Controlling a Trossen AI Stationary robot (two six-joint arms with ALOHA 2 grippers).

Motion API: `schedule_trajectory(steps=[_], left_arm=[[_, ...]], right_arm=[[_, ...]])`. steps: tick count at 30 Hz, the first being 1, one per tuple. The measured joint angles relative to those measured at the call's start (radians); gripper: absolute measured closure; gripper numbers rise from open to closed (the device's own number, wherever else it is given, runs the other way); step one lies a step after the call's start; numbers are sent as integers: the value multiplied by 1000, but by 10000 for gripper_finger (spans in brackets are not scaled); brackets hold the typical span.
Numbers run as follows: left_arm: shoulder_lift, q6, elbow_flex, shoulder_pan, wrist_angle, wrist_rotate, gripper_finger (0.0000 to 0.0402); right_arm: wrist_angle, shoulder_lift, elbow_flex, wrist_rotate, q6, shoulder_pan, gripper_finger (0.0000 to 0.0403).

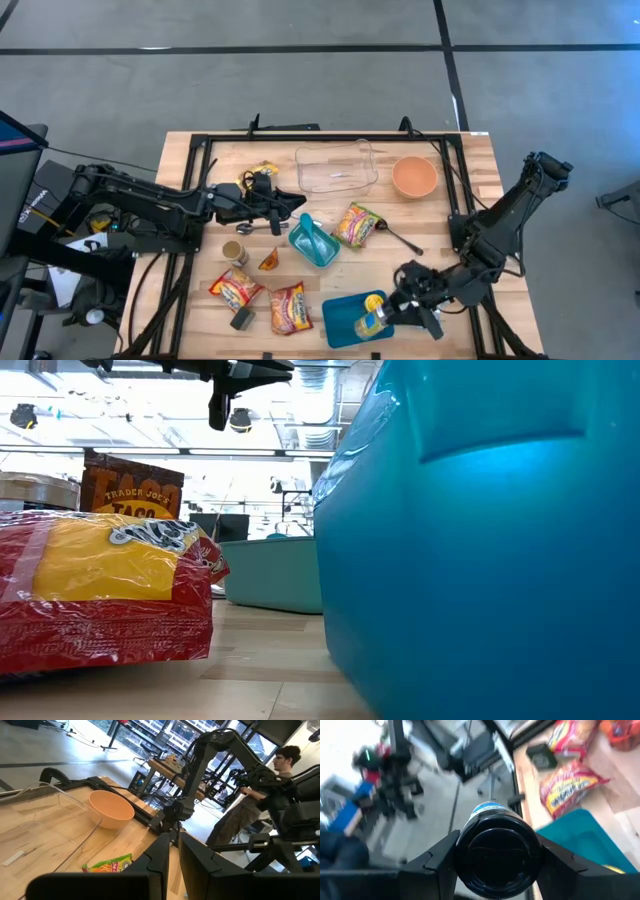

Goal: Pick & Place Food Item
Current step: Put the black seasoning bottle into the blue bin

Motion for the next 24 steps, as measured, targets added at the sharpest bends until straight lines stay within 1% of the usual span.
schedule_trajectory(steps=[5, 10, 14, 20, 24], left_arm=[[0, 0, 0, 0, 0, 0, 366], [0, 0, 0, 0, 0, 1, 366], [0, 0, 0, 0, 0, 1, 366], [0, 0, 0, 0, 0, 2, 366], [0, 0, 0, 0, 0, 2, 366]], right_arm=[[-113, -26, 17, -105, -100, -1, 204], [-246, -26, 66, -170, -246, -6, 204], [-294, -26, 82, -176, -373, -6, 204], [-305, -25, 85, -176, -518, -6, 204], [-312, -13, 85, -176, -642, -4, 203]])
